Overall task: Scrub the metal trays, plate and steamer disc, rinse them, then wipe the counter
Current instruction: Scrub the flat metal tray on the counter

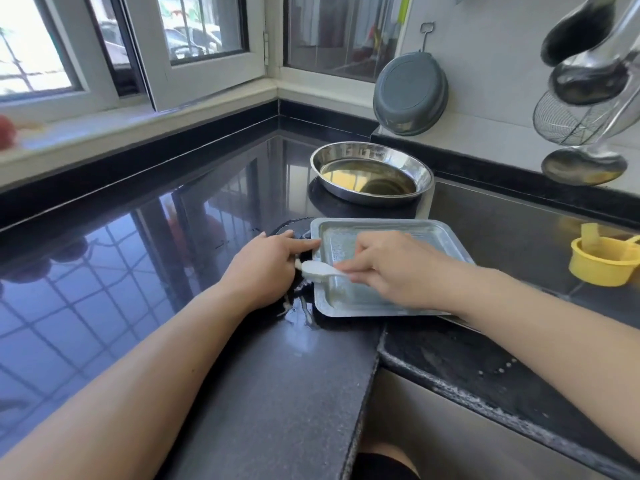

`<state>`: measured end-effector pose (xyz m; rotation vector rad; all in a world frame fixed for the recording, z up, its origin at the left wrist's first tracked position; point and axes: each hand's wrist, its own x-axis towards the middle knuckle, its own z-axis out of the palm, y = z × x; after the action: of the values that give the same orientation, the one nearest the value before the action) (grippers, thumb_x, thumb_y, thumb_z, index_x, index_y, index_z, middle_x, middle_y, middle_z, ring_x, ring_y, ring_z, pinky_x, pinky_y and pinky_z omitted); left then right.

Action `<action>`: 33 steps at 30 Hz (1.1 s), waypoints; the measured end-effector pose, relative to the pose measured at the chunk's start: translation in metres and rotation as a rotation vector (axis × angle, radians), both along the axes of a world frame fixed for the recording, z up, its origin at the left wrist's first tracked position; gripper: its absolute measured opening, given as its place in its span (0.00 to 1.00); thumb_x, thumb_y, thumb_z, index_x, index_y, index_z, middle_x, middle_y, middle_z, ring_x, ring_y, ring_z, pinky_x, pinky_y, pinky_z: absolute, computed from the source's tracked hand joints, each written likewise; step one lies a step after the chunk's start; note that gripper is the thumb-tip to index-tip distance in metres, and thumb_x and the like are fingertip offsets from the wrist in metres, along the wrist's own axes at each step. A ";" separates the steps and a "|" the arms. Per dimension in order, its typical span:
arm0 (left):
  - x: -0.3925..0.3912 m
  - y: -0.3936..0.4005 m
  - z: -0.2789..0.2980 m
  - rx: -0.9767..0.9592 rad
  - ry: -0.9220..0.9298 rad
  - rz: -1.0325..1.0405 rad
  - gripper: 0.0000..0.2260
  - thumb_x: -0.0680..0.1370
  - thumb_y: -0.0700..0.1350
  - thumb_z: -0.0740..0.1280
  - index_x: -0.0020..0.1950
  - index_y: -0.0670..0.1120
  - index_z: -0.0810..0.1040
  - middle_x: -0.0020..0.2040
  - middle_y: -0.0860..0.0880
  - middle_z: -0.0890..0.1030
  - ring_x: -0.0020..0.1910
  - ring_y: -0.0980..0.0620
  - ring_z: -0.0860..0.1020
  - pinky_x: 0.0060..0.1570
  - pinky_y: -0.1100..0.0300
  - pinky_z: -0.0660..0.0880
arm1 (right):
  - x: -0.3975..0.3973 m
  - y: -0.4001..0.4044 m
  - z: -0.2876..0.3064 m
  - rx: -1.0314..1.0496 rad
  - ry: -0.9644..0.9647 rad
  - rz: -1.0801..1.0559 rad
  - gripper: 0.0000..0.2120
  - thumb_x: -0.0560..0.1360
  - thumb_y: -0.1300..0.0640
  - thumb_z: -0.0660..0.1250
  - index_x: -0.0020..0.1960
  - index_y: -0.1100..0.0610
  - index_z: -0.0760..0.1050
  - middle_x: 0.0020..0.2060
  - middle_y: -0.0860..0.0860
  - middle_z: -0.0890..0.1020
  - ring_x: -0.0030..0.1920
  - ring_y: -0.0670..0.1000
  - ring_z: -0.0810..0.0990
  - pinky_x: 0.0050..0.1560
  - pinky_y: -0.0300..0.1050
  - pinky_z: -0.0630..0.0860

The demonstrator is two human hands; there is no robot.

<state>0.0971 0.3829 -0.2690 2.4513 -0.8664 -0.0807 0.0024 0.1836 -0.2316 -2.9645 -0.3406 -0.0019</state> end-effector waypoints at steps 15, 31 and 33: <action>0.000 -0.009 -0.015 0.096 -0.120 -0.040 0.18 0.85 0.49 0.53 0.73 0.54 0.72 0.66 0.54 0.78 0.68 0.53 0.71 0.72 0.53 0.61 | -0.044 -0.052 0.014 -0.056 0.197 -0.026 0.27 0.74 0.30 0.52 0.62 0.38 0.81 0.42 0.42 0.75 0.46 0.40 0.74 0.48 0.37 0.69; 0.001 -0.012 -0.018 0.157 -0.098 -0.075 0.19 0.86 0.47 0.50 0.76 0.54 0.65 0.70 0.50 0.71 0.75 0.49 0.63 0.76 0.49 0.57 | 0.001 -0.015 0.013 -0.097 0.161 -0.190 0.10 0.81 0.48 0.67 0.60 0.41 0.83 0.44 0.37 0.78 0.53 0.52 0.79 0.53 0.50 0.77; 0.003 -0.011 -0.018 0.135 -0.096 -0.080 0.18 0.86 0.48 0.51 0.75 0.55 0.67 0.63 0.51 0.70 0.70 0.50 0.65 0.75 0.50 0.59 | 0.011 -0.018 0.013 -0.133 0.130 -0.278 0.10 0.83 0.47 0.64 0.54 0.44 0.84 0.46 0.42 0.80 0.54 0.55 0.80 0.47 0.47 0.74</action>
<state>0.0999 0.3714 -0.2874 2.5633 -1.0313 -0.0527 0.0136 0.1653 -0.2187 -3.0962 0.0932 0.1868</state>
